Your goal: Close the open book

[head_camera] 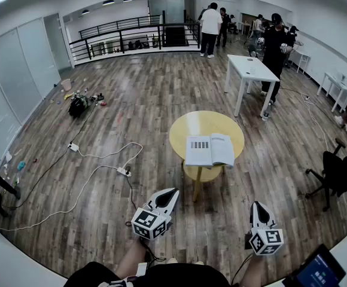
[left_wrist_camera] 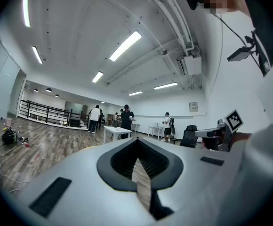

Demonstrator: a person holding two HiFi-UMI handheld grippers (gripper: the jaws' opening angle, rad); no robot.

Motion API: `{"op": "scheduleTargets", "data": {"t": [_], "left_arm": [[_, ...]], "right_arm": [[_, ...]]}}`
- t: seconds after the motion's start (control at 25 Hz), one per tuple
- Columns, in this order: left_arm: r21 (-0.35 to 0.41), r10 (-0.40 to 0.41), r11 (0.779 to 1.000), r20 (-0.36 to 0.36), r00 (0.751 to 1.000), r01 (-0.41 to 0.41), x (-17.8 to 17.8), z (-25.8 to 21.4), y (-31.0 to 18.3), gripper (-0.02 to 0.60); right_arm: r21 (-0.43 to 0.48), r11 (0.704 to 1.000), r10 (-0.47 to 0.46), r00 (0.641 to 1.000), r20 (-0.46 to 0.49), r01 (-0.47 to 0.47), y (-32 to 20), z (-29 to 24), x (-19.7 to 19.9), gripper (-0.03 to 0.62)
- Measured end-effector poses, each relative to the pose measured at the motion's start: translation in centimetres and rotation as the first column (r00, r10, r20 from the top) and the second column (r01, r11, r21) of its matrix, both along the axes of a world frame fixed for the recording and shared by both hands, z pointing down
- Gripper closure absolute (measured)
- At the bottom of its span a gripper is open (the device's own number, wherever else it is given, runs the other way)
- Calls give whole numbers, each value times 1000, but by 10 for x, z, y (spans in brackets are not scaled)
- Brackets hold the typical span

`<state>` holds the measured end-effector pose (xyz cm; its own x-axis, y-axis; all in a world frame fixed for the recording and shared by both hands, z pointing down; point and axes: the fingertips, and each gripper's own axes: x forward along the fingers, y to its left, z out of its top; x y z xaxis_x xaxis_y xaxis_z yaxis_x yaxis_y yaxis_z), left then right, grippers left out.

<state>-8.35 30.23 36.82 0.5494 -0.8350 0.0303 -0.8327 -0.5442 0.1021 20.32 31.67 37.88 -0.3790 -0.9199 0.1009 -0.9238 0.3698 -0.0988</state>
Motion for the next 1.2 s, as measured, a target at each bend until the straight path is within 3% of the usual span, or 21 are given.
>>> {"op": "scheduleTargets", "data": {"t": [0.4, 0.96, 1.2], "left_arm": [[16, -11, 1000, 4, 1000, 11, -20, -1, -13, 583], [4, 35, 999, 3, 999, -35, -55, 10, -21, 583], [-21, 58, 998, 1, 998, -58, -53, 17, -28, 583]], "right_arm": [[4, 1000, -5, 1000, -7, 5, -10, 0, -20, 597], [-2, 999, 33, 999, -28, -33, -7, 0, -58, 597], [-19, 999, 49, 998, -30, -50, -9, 5, -58, 597]]}}
